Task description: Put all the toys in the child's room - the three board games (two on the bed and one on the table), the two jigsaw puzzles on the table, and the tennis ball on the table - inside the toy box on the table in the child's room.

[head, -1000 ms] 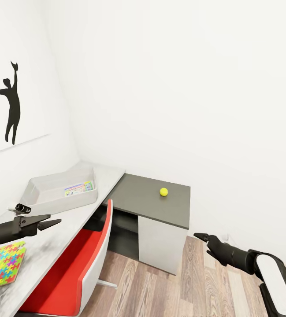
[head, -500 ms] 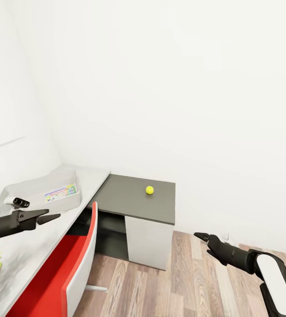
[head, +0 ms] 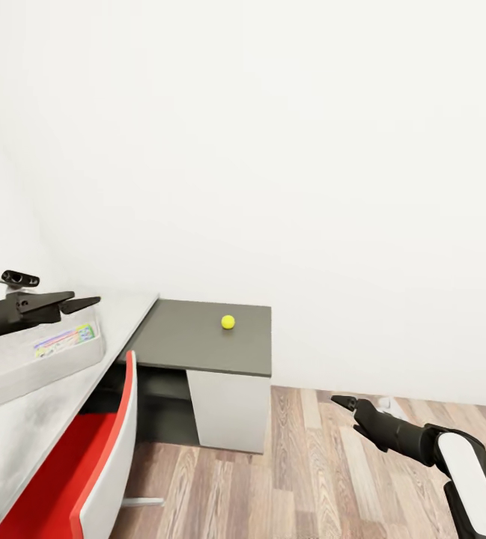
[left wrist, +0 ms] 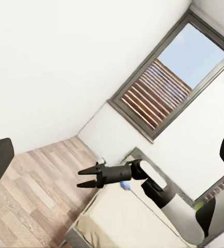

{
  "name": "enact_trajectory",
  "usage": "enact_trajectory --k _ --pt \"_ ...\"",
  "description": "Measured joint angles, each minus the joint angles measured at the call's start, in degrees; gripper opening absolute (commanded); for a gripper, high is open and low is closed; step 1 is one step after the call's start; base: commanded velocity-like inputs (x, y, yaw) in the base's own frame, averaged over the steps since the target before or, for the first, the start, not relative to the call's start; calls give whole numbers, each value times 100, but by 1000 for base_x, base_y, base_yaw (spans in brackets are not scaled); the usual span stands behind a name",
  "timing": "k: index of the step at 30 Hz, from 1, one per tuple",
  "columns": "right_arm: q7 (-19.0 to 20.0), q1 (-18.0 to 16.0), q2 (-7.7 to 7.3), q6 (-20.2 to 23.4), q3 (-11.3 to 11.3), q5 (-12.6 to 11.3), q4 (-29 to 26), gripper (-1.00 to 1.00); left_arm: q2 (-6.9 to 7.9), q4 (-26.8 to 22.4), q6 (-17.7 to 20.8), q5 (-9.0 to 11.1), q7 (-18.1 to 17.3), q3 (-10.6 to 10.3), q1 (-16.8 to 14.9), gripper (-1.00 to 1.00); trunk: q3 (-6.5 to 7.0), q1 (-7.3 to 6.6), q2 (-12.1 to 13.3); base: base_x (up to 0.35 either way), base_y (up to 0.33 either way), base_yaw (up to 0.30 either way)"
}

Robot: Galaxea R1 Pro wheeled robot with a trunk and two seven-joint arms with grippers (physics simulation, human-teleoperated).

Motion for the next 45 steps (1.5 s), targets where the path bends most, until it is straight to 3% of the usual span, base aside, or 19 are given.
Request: enact_trajectory --k 4,8,13,20,25,35,45 --pt "-3 -3 -21 0 -9 1 1 100 -42 -5 0 -1 0 -25 -126 100 -13 0 0 0 0 -256" --pt "-7 -4 -36 0 -16 0 13 100 -214 6 0 -24 0 -129 -159 100 -26 0 0 0 0 -255" --pt "-8 -4 -44 0 -8 0 23 100 -389 58 1 -102 108 -425 -169 100 -43 0 0 0 0 -256" --pt "-9 -4 -45 0 -2 0 35 100 -439 139 1 -118 260 -785 -170 100 -68 0 0 0 0 -256" --pt "-9 -4 -45 0 -1 -1 41 100 -450 146 -5 -125 278 -843 -164 100 -86 0 0 0 0 -256" --pt "-7 -3 -46 0 -1 -1 43 100 -613 157 -17 -143 486 -881 -161 100 -122 0 0 0 0 -256" --pt "0 -5 -37 0 -1 3 44 100 -632 161 -22 -146 662 -885 -146 100 -164 0 0 0 0 -224"
